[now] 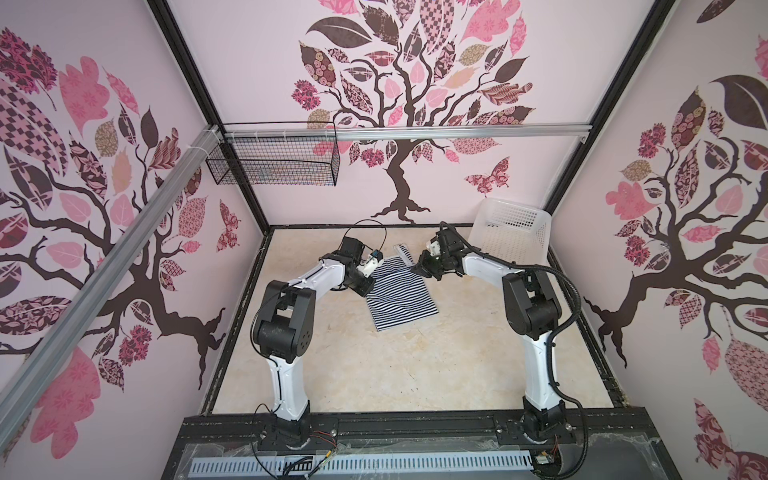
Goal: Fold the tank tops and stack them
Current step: 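Lay the held hem over the straps with both grippers and release, then move both grippers to the near folded edge and grasp its corners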
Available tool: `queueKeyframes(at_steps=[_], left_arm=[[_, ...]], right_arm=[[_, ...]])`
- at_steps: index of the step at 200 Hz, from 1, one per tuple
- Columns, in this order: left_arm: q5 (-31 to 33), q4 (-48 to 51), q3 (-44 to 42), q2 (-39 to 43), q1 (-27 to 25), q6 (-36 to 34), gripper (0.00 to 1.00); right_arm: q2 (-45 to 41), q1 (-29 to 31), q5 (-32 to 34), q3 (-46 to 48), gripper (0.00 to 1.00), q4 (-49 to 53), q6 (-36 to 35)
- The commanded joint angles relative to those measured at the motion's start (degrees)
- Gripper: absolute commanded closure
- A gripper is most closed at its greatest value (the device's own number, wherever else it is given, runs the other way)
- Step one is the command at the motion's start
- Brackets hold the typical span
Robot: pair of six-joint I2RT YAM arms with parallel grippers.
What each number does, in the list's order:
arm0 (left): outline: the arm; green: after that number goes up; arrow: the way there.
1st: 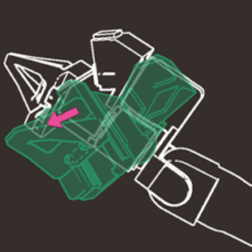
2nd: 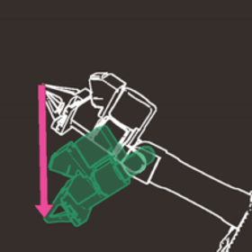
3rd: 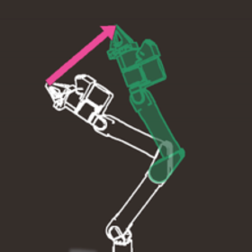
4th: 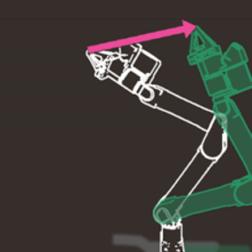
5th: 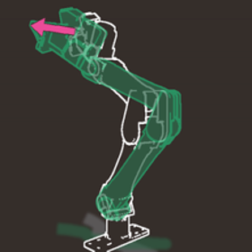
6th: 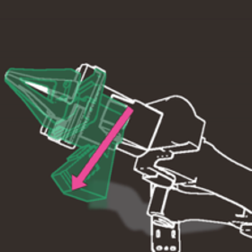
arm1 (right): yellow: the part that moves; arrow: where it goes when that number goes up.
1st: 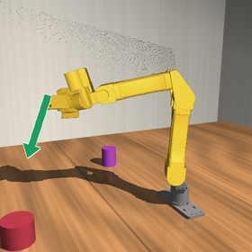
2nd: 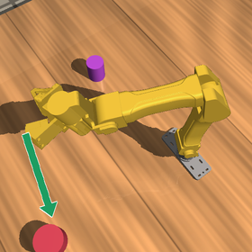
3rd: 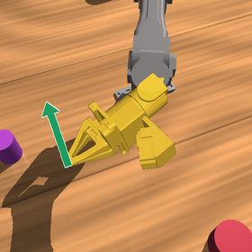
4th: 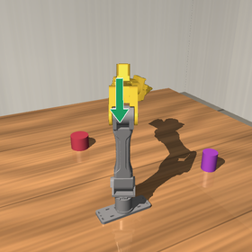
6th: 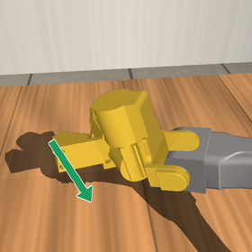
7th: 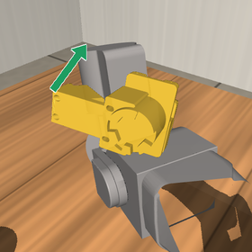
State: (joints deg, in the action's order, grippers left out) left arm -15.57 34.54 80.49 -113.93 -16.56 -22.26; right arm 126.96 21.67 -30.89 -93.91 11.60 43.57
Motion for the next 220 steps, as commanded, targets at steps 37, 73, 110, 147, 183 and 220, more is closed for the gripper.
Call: queueKeyframes(at_steps=[37,73,110,147,183,220], left_arm=[[8.12,4.74,7.35,-7.54,-0.42,2.53,0.84],[12.76,5.3,8.21,-6.61,-0.33,3.86,0.85],[5.83,3.96,0.38,6.44,-0.49,3.61,0.82],[3.49,6.55,-6.38,11.81,-4.51,0.2,0.82],[8.63,1.29,-13.45,12.15,-9.1,-0.86,0.82],[12.84,0.51,-13.27,8.05,-9.17,-0.1,0.83]], right_arm=[[7.55,0.17,1.29,-6.14,0.89,4.49,-0.98],[1.01,0.31,0.35,-0.63,0.6,2.08,-1.66],[-15.07,3.32,4.39,13.28,0.48,-1.84,-1.52],[-20.15,6.6,7.74,22.35,0.49,-2.43,-3.52],[-19.25,7.76,7.64,27.14,0.56,-6.3,-1.91],[-17.27,7.86,8.47,28.91,0.58,-7.1,-2.02]])
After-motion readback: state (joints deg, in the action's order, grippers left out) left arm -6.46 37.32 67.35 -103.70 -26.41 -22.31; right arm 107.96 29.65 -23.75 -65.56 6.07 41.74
